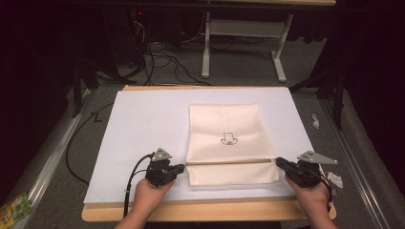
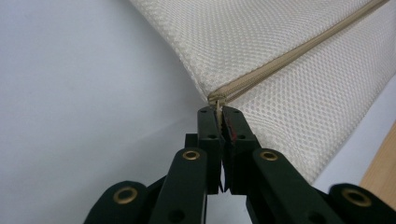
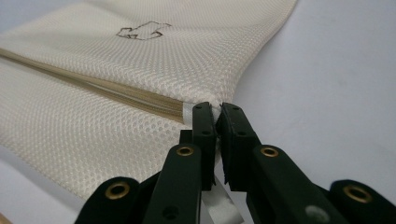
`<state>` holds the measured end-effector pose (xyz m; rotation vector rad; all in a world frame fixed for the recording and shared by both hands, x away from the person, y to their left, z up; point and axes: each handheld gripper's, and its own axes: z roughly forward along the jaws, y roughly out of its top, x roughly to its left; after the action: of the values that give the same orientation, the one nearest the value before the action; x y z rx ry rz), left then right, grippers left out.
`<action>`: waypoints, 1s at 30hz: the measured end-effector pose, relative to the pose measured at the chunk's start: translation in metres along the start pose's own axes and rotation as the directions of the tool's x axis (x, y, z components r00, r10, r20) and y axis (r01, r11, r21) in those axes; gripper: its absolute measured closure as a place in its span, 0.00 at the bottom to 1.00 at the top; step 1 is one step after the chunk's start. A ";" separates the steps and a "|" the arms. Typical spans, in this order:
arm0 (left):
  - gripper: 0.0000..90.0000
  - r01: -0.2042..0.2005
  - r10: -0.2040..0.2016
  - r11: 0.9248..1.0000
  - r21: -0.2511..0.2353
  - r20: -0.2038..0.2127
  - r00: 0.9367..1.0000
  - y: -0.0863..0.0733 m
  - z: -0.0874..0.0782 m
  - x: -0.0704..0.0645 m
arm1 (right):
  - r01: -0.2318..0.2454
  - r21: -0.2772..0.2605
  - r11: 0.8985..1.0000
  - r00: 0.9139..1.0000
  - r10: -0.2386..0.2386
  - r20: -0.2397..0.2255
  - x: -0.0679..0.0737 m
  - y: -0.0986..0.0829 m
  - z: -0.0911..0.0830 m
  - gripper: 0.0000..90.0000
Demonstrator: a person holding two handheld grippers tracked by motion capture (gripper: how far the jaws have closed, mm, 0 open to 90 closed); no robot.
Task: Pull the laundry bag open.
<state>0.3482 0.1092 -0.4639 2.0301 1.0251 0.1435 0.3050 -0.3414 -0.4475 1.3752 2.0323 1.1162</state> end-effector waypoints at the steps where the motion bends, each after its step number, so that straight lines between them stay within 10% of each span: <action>1: 0.97 0.011 -0.011 1.000 0.001 0.005 1.000 -0.004 0.002 0.001 | 0.016 0.003 1.000 1.000 -0.016 0.010 0.003 0.001 0.001 0.96; 6: 0.96 -0.004 0.004 1.000 0.007 0.012 1.000 -0.009 0.005 0.001 | 0.010 0.002 1.000 1.000 -0.010 -0.006 0.004 -0.001 0.003 0.92; 12: 0.69 -0.066 0.067 0.997 -0.034 0.010 0.998 -0.006 0.000 -0.005 | 0.032 -0.028 0.999 0.999 -0.033 -0.035 0.003 -0.004 0.003 0.71; 18: 0.39 -0.145 0.134 0.986 -0.077 -0.132 0.982 -0.007 -0.019 0.006 | 0.047 -0.064 0.997 0.998 -0.044 0.052 -0.005 -0.006 0.000 0.39; 26: 0.17 -0.091 0.062 0.992 -0.086 -0.292 0.954 -0.018 -0.058 0.055 | -0.004 -0.081 0.997 0.987 0.017 0.160 -0.038 -0.013 -0.016 0.23; 30: 0.13 -0.047 0.008 0.990 -0.136 -0.279 0.960 -0.024 -0.071 0.068 | -0.045 -0.100 0.994 0.983 0.062 0.171 -0.048 -0.016 -0.021 0.21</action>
<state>0.3474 0.2097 -0.4521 1.9297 1.1241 0.5151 0.3003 -0.3954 -0.4517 1.4337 1.8061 1.0619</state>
